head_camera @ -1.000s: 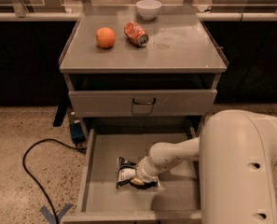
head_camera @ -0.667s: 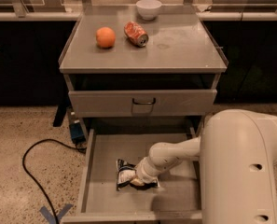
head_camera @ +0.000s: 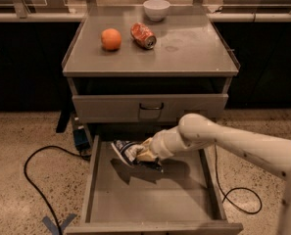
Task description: Pick blue chip bag from middle drawer and place on counter
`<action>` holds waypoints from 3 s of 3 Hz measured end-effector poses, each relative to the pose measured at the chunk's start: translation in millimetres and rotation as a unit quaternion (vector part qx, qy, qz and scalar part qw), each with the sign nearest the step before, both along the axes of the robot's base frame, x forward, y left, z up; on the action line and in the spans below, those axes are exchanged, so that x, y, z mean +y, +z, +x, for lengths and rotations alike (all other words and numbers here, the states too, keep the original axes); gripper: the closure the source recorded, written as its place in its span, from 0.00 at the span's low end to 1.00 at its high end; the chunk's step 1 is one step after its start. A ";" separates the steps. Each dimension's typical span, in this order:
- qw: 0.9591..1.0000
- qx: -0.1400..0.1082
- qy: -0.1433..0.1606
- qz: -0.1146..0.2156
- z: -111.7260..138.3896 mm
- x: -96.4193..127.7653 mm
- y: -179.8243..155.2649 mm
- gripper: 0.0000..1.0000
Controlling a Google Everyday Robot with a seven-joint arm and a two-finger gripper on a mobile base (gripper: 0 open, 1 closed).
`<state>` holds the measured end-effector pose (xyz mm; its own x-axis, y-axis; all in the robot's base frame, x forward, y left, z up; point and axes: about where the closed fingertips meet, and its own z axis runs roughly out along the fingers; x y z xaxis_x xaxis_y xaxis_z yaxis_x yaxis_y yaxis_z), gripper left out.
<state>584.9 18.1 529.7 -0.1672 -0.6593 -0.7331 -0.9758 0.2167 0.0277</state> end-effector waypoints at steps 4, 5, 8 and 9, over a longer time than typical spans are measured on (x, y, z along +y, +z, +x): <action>0.995 -0.051 -0.034 0.075 43.2 -127.0 198.8 1.00; 0.994 -0.067 -0.028 0.083 57.5 -126.1 241.1 1.00; 0.984 -0.125 0.023 0.122 106.2 -103.2 429.0 1.00; 0.990 -0.102 -0.002 0.096 163.5 -92.2 390.8 1.00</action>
Offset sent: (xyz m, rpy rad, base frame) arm 0.0305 -0.1574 0.2115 0.2052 -0.1198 -0.0981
